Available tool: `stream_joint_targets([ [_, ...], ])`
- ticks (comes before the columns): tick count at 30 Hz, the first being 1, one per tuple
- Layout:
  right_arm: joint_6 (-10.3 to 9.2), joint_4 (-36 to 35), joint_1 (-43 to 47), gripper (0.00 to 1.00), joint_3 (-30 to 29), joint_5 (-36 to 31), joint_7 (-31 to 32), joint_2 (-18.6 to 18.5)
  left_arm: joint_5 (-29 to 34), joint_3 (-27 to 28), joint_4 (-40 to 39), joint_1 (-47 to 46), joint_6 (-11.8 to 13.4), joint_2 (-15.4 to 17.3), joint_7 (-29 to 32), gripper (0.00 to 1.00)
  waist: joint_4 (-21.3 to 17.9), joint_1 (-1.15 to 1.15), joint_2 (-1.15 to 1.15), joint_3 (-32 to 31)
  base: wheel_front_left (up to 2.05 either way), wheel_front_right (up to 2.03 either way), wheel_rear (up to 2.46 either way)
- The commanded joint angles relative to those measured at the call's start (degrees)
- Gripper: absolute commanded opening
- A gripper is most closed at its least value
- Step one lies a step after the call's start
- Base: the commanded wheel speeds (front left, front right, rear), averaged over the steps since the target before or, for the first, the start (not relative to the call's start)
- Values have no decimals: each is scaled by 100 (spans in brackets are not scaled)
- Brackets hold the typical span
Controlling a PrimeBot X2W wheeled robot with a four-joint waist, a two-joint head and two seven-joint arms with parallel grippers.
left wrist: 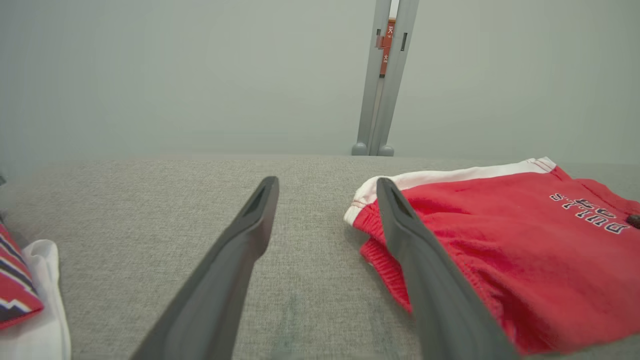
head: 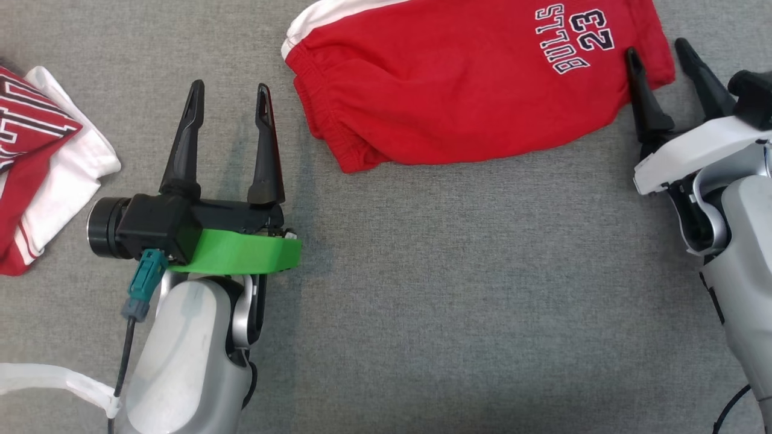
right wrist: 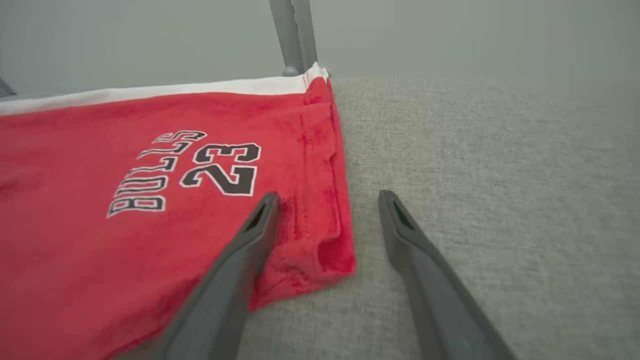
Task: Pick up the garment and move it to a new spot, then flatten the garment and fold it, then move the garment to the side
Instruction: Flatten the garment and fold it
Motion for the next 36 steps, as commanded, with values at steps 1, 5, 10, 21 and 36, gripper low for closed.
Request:
stream_joint_targets([
  [1,-8,196,-75,100,118,89,104,-4,48,10,-7,-83,-28,-7,-19,100,62,0,0,32,0,0,0],
  [5,-8,505,-211,45,388,362,483,-30,89,28,-32,-55,-19,-18,-19,100,44,0,0,-31,0,0,0],
  [10,-7,557,-291,0,698,757,649,-78,121,63,-48,-9,-32,-29,-20,100,7,0,0,-109,0,0,0],
  [21,-8,268,432,0,508,1321,-317,-226,146,149,29,273,-53,-39,-20,100,-86,0,0,-496,0,0,0],
  [36,-8,-467,2019,0,-669,862,-28,-159,57,12,217,910,-177,-46,-20,100,-153,0,0,-1435,0,0,0],
])
